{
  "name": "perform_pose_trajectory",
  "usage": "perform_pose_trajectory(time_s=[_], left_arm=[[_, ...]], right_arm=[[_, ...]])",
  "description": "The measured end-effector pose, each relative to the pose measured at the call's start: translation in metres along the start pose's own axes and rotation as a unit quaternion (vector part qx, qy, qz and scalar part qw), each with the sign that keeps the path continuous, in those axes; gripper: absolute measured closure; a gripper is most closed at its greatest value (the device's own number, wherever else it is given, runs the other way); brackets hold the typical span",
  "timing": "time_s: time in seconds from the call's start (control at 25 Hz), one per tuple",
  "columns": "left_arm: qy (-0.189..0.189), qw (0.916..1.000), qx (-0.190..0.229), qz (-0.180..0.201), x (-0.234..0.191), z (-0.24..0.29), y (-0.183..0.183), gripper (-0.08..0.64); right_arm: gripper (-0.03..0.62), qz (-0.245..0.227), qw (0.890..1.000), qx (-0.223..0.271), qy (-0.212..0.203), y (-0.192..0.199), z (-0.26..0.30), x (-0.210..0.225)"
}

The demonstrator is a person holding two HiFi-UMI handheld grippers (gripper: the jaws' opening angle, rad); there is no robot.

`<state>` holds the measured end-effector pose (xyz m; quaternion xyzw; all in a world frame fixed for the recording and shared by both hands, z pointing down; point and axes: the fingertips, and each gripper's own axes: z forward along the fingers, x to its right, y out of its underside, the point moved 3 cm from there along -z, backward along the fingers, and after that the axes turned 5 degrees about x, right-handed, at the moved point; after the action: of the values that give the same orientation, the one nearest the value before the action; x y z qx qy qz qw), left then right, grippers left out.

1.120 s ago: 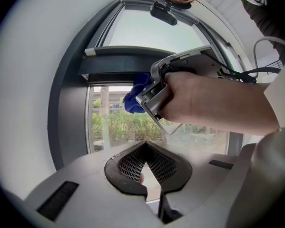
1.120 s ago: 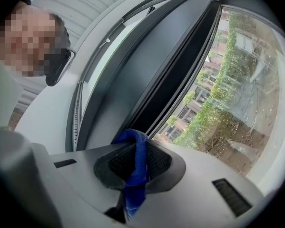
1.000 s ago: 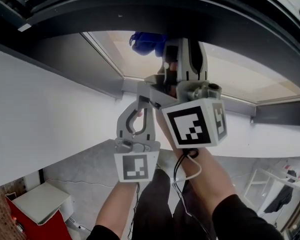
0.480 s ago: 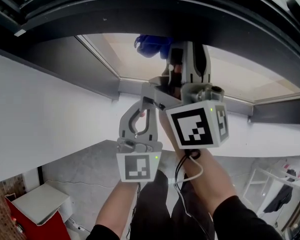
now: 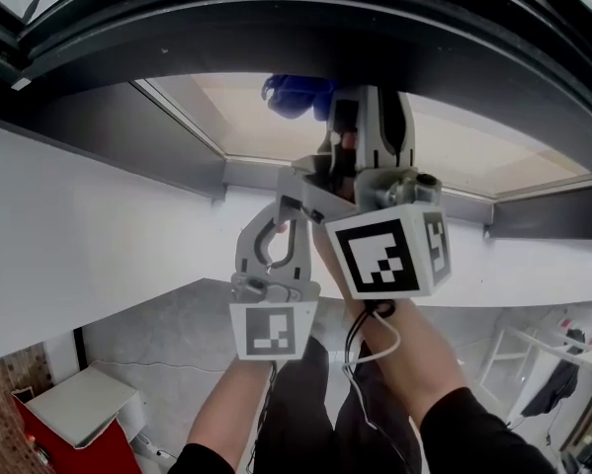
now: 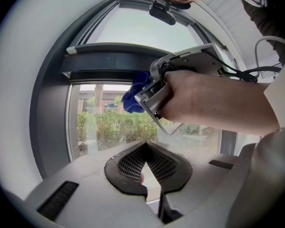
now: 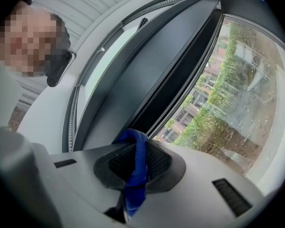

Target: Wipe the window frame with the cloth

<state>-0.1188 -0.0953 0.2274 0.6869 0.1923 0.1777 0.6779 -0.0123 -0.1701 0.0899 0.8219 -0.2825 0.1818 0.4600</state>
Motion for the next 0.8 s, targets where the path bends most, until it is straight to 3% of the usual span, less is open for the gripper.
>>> perform_pose_trajectory(time_s=[0.8], left_arm=[[0.033,0.9994,-0.004,0.006,0.054,0.015,0.002,0.555]], right_arm=[[0.569,-0.007,1.0,0.014,0.015,-0.045,-0.017,0.037]])
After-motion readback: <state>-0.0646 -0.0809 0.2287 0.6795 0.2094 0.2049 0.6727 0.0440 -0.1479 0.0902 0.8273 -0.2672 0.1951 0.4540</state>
